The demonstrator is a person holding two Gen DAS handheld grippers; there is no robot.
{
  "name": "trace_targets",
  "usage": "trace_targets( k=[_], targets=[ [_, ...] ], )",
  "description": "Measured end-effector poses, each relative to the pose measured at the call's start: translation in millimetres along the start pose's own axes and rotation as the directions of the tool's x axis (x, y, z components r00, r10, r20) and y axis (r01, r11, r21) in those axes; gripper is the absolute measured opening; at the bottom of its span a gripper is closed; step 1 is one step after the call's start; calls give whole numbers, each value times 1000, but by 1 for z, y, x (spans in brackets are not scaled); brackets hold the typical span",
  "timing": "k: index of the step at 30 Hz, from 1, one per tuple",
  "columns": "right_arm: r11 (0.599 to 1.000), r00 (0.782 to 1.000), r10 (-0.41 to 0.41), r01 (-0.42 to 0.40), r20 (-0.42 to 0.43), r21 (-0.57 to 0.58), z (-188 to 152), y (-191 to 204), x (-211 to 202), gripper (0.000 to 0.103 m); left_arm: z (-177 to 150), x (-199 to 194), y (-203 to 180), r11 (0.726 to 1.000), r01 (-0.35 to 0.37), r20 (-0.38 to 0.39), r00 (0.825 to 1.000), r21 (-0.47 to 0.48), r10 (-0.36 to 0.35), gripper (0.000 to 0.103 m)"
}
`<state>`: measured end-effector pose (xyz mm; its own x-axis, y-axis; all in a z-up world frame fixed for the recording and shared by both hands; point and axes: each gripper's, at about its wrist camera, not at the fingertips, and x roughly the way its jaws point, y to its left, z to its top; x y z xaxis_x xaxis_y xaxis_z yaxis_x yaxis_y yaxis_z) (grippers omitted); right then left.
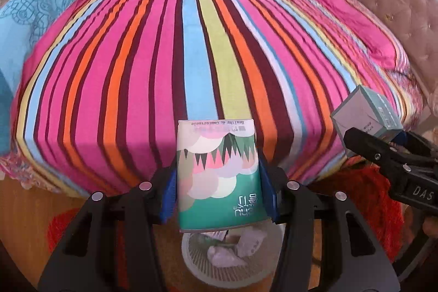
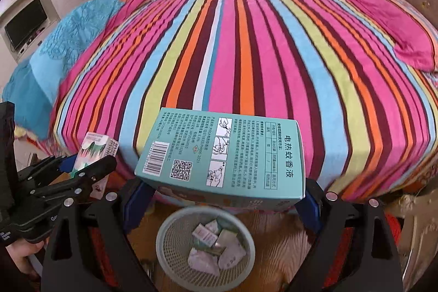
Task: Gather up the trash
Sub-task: 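Carry the tissue pack and teal box over the wastebasket with both tools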
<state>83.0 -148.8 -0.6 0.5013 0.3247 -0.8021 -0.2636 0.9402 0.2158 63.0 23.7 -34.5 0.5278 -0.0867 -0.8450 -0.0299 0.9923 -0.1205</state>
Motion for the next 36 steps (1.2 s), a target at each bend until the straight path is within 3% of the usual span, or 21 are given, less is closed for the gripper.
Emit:
trace_targets(
  k=[10,18,27,36],
  targets=[
    [997,991,35,-26,-133,68,-43,1,20,85,-62,20,0,998,41,-115,992,-44,-46,50],
    [980,951,105,-50,-291,190,-71,-12,54,85,-78,47,0,995,71,-233,969,-67,-84,50],
    [935,873,198,-33,-445,353,-93,-30,97,85,-90,82,2,990,86,-368,921,-114,-123,50],
    [867,802,283,22,-526,498,-117,-43,133,85,-106,121,11,972,73,-500,847,-223,-178,50]
  ],
)
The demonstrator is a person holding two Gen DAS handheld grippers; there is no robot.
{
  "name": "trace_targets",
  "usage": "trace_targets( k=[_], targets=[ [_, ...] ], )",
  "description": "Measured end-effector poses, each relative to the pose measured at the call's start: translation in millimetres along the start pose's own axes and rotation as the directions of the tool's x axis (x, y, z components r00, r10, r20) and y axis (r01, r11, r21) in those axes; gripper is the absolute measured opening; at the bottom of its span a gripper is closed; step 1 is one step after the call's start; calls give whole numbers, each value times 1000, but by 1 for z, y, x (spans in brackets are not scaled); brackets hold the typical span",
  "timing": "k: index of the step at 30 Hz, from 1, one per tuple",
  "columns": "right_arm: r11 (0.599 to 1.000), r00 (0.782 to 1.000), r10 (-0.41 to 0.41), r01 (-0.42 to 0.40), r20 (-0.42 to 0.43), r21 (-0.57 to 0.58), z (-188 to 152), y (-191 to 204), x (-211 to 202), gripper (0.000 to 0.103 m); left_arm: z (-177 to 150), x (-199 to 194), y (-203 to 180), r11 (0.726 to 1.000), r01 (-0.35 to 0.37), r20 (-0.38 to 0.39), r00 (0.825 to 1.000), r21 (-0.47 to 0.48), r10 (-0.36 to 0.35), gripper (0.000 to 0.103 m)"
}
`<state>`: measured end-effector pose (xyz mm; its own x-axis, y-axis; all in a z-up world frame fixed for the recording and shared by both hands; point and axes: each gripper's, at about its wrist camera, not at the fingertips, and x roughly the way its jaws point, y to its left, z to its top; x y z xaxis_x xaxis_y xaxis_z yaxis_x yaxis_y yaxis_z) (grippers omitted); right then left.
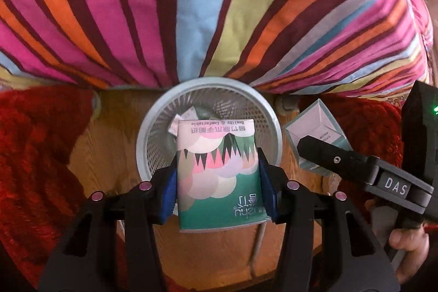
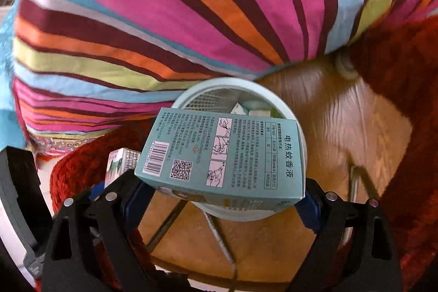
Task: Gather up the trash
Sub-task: 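Carry the tissue pack and teal box over the wastebasket with both tools, then open both tools to drop the tissue pack and teal box into the wastebasket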
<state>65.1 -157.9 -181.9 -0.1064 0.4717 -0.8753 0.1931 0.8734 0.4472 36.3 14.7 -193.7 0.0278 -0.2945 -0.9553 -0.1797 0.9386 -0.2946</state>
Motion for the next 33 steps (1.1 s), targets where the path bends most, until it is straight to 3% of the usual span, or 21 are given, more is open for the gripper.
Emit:
trace_targets(
  k=[12,18,27,33],
  targets=[
    [992,997,7,3,-80,129,5,-20,34,85,7,32,3,998,-8,-111,994,-65,1,50],
    [983,994,20,-1,-105,183,9,-29,46,85,8,52,11,993,-15,-181,983,-118,-6,50],
    [975,987,4,32,-161,222,8,-35,70,85,9,75,11,991,-44,-246,969,-125,12,50],
    [960,981,4,50,-193,274,11,-47,90,85,9,88,20,986,-24,-279,960,-168,-24,50]
  ],
)
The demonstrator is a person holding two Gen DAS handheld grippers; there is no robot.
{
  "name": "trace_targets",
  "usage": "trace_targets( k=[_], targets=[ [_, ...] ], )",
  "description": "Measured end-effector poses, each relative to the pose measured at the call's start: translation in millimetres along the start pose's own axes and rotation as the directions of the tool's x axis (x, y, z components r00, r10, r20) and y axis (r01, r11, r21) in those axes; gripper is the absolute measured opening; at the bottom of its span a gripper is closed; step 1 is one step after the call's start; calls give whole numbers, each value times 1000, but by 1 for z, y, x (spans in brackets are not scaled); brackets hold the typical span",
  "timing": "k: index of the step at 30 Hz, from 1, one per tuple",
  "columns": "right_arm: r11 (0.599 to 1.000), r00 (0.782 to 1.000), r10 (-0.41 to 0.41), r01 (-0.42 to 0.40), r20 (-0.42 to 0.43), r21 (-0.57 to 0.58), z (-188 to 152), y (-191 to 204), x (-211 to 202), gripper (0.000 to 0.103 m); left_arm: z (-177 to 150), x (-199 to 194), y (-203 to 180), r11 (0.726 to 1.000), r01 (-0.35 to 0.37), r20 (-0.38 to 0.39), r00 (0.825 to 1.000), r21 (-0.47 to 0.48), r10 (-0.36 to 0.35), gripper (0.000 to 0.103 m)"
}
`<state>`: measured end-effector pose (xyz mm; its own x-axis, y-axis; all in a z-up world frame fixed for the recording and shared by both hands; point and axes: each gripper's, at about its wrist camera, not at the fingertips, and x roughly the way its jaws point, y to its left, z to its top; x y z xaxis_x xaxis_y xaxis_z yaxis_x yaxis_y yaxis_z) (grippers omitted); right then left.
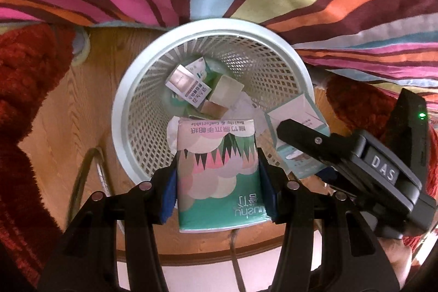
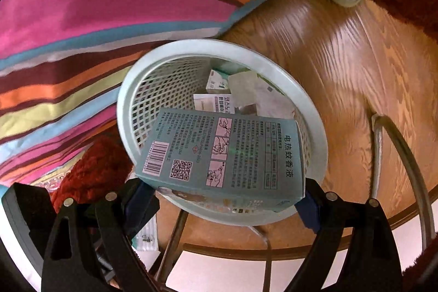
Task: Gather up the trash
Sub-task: 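Open both tools to drop the tissue pack and teal box into the wastebasket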
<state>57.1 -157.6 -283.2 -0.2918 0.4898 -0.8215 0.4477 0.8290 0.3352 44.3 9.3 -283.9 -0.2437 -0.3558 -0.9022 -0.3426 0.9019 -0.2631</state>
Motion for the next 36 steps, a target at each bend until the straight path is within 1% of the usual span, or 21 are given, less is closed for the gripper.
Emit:
trace_targets(
  k=[5,10,20,25,26,28,29,30,31,33,36],
  targets=[
    [1000,1000,-1,1,-9,25,3,-3,4,85,4,11,4,999,6,-35,999,-36,-8,50],
    [999,1000,7,-6,-28,45,4,-5,9,85,7,18,5,999,-7,-56,998,-52,4,50],
    [999,999,-2,5,-52,47,6,-5,15,85,9,23,8,997,-13,-66,998,-75,8,50],
    [999,998,7,-4,-65,47,7,-6,17,86,9,25,7,997,-14,-79,997,-72,8,51],
    [999,998,14,-10,-67,50,7,-6,17,86,8,25,7,997,-14,-81,997,-73,8,53],
    [998,996,35,-30,-81,56,7,-6,20,86,9,25,8,997,-15,-88,996,-79,8,63],
    [997,995,44,-38,-89,61,6,-6,22,87,9,26,9,996,-20,-89,996,-82,13,73],
    [997,994,48,-42,-97,65,6,-6,24,89,9,26,9,996,-29,-86,996,-85,22,77],
    [997,994,45,-38,-103,67,4,-6,26,96,9,25,10,995,-36,-81,996,-88,29,77],
    [998,994,27,-20,-107,64,3,-6,28,95,10,25,11,995,-33,-81,996,-92,26,77],
    [999,997,-3,7,-75,45,5,-5,23,95,10,27,11,995,-42,-87,996,-92,34,77]
  ],
)
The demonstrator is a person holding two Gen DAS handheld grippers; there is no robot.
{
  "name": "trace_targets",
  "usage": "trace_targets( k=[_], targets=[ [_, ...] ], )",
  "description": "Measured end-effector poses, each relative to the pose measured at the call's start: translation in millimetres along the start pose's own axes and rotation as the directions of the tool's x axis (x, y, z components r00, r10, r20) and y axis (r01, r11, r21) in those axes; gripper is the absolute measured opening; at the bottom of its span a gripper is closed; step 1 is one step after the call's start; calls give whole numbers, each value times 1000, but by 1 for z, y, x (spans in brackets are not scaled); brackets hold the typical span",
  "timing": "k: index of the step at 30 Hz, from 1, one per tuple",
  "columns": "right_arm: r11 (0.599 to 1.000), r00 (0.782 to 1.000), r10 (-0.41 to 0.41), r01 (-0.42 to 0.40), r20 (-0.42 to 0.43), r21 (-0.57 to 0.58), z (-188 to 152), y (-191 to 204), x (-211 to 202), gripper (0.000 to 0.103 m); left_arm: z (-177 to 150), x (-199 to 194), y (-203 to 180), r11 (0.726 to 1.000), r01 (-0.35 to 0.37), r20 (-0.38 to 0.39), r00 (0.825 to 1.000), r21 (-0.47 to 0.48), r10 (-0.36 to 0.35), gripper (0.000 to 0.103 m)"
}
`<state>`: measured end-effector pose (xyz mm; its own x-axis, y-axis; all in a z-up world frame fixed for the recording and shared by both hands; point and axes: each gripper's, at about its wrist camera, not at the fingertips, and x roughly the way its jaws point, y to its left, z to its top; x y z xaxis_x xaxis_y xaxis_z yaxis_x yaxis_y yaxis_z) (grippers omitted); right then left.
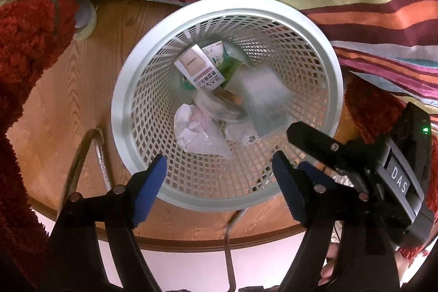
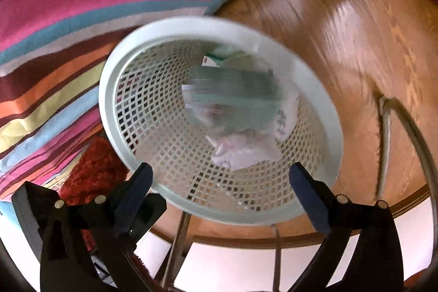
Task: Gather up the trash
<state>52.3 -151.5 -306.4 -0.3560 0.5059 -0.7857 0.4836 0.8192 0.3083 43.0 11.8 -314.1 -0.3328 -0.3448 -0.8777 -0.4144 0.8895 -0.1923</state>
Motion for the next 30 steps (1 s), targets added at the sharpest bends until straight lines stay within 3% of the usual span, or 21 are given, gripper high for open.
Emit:
trace_targets(
  k=[9,18,21,25,30],
  targets=[
    [998,998,-60,61,33,-30,3,1,-4,95,0,-2,2,1000,-6,14,1000,2,6,82],
    [982,988,-112,127,107,-141,-2,13,-23,95,-7,-25,-5,998,-44,108,993,45,39,82],
    [982,983,-101,123,152,-144,-6,12,-36,95,-11,-38,-10,997,-46,160,987,63,36,82],
    [989,979,-26,55,200,-139,-14,11,-61,95,-18,-61,-16,994,-60,243,969,92,36,82],
    [976,954,-2,67,301,-206,-28,21,-93,95,-27,-83,-23,988,-89,334,942,124,43,82]
  ],
)
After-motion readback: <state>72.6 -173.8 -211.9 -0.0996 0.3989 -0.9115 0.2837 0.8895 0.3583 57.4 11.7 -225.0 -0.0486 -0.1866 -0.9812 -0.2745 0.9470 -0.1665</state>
